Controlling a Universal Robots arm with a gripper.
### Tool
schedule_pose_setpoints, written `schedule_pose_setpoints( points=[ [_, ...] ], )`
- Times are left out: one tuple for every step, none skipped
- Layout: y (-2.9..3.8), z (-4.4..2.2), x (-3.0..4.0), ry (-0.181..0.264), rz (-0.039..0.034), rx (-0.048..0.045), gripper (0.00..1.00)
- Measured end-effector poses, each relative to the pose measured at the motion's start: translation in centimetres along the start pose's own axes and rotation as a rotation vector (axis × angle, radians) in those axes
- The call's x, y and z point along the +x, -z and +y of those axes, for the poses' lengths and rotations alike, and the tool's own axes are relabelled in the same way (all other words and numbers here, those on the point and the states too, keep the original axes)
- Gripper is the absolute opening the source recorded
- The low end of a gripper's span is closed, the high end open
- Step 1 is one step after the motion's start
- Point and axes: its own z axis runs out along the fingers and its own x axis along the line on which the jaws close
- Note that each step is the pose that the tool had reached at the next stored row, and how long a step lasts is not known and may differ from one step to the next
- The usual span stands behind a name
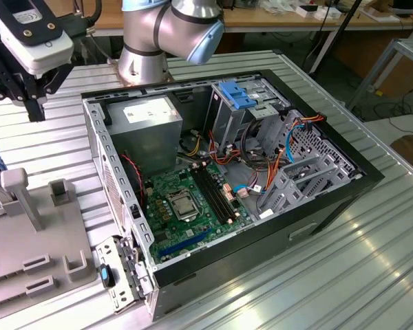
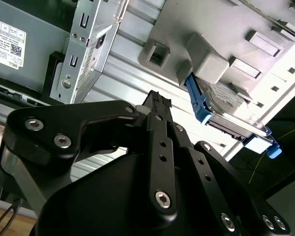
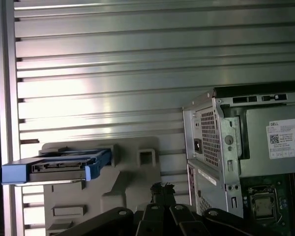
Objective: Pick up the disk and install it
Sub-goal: 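Reach for the disk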
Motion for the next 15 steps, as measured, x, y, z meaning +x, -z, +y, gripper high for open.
schedule_pose_setpoints(
  points=[
    [0.0, -0.01, 0.17, 0.0, -0.0001, 0.0, 0.11],
    [0.01, -0.02, 0.31, 0.0, 0.0, 0.0, 0.11],
    [0.01, -0.04, 0.5, 0.0, 0.0, 0.0, 0.11],
    [0.01, -0.05, 0.65, 0.0, 0.0, 0.0, 0.11],
    [0.02, -0.07, 0.92, 0.0, 0.0, 0.0, 0.11],
    [0.02, -0.08, 1.09, 0.0, 0.0, 0.0, 0.11],
    [0.03, -0.09, 1.23, 0.0, 0.0001, 0.0001, 0.11],
    [0.03, -0.11, 1.42, 0.0, 0.0, 0.0, 0.11],
    [0.03, -0.12, 1.57, 0.0, 0.0, 0.0, 0.11],
    [0.04, -0.13, 1.74, 0.0, 0.0, 0.0, 0.11],
    [0.04, -0.14, 1.87, 0.0, 0.0, 0.0, 0.11],
    [0.04, -0.15, 2.02, 0.0, 0.0, 0.0, 0.11],
    [0.04, -0.16, 2.17, 0.0, 0.0, 0.0, 0.11],
    [0.05, -0.18, 2.33, 0.0, 0.0, 0.0, 0.11],
    [0.05, -0.19, 2.47, 0.0, 0.0001, 0.0, 0.11]
  ],
)
